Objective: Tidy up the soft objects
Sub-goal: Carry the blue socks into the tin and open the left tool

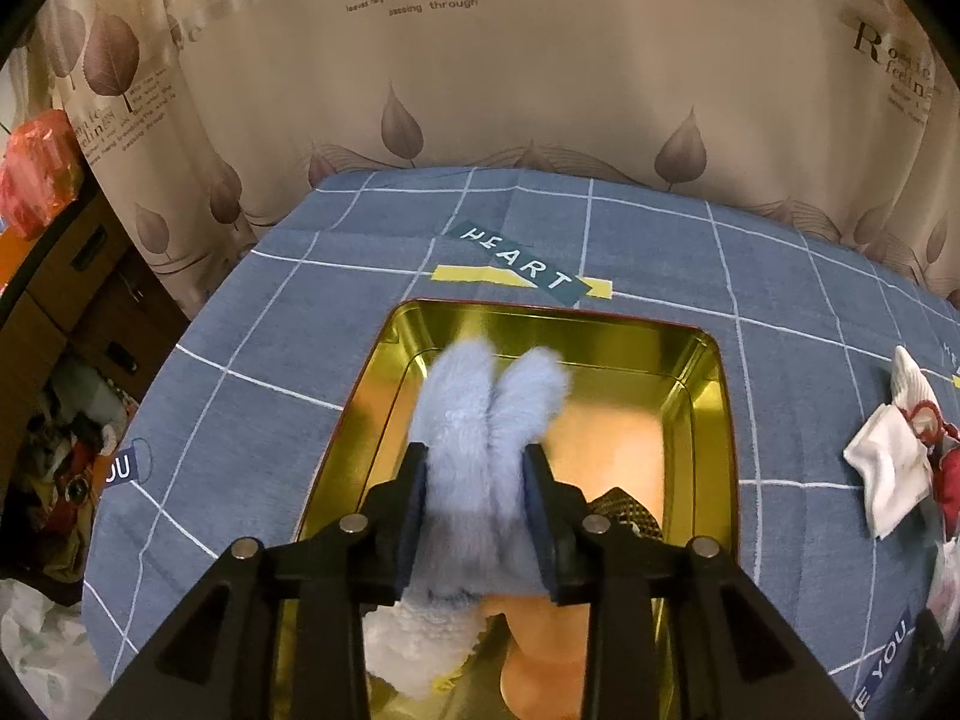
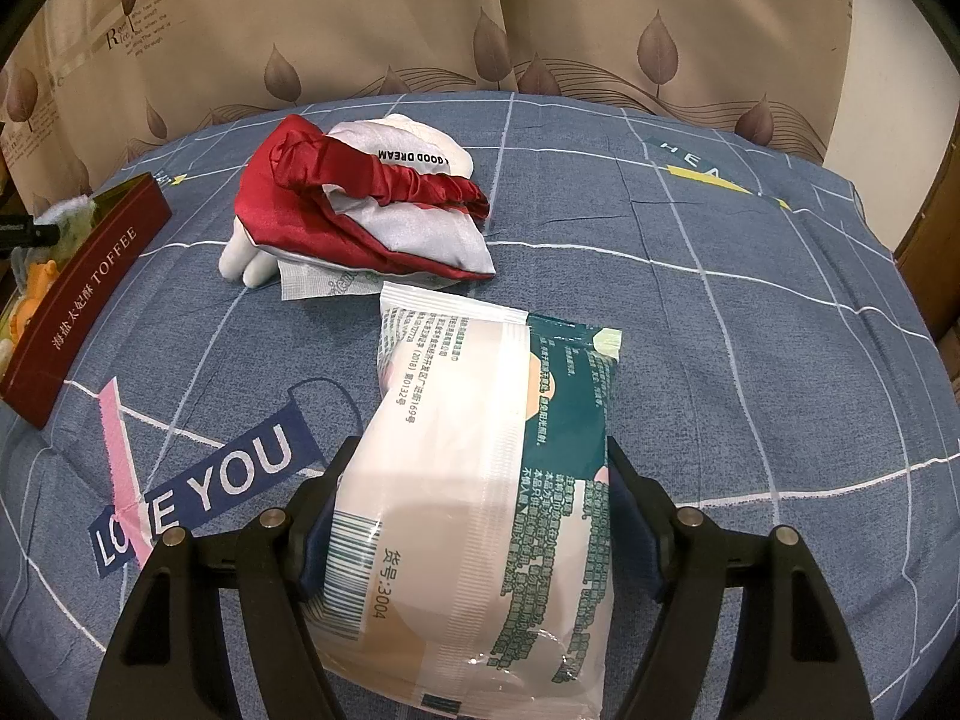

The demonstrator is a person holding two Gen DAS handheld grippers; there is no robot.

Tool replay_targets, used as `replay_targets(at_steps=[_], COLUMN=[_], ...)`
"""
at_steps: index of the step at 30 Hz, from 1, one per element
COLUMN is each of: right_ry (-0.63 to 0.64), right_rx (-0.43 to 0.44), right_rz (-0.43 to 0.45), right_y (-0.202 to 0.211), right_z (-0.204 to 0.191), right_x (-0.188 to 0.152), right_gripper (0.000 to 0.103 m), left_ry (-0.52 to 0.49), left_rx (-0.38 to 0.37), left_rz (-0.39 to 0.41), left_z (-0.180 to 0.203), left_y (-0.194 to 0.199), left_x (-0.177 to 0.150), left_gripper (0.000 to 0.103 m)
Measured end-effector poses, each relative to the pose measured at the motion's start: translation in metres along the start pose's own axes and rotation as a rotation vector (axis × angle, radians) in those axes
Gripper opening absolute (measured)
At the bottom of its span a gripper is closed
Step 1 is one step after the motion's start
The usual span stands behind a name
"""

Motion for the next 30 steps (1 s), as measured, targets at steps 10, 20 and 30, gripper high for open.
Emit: replay_targets(at_steps=[10, 20, 30], right_ry=[0.000, 0.000, 0.000], right_rx=[0.000, 0.000, -0.001], right_rz=[0.000, 0.000, -0.002], right_y=[0.000, 0.000, -0.001], right_z=[0.000, 0.000, 0.001], right_x=[0.000, 0.000, 0.000], right_gripper=[0.072, 0.072, 0.072], left_ry=[-0.022, -0.037, 0.003], left_rx=[-0.002, 0.019, 0.083], left_rz=[0.021, 0.107, 0.189], left_z=[0.003, 0.006, -0.016], left_y=[0.012, 0.055, 0.103], left_x=[-0.002, -0.009, -0.048], left_gripper=[0.035, 0.036, 0.041])
Point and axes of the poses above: each gripper's, at about its wrist camera, not at the fingertips, and y roughly against the way its jaws point, z to its right, x to its top, the point moved 5 cm from there along -y, roughly the way its jaws point, and after that the axes turned 8 degrees about z, right-handed, at the moved point
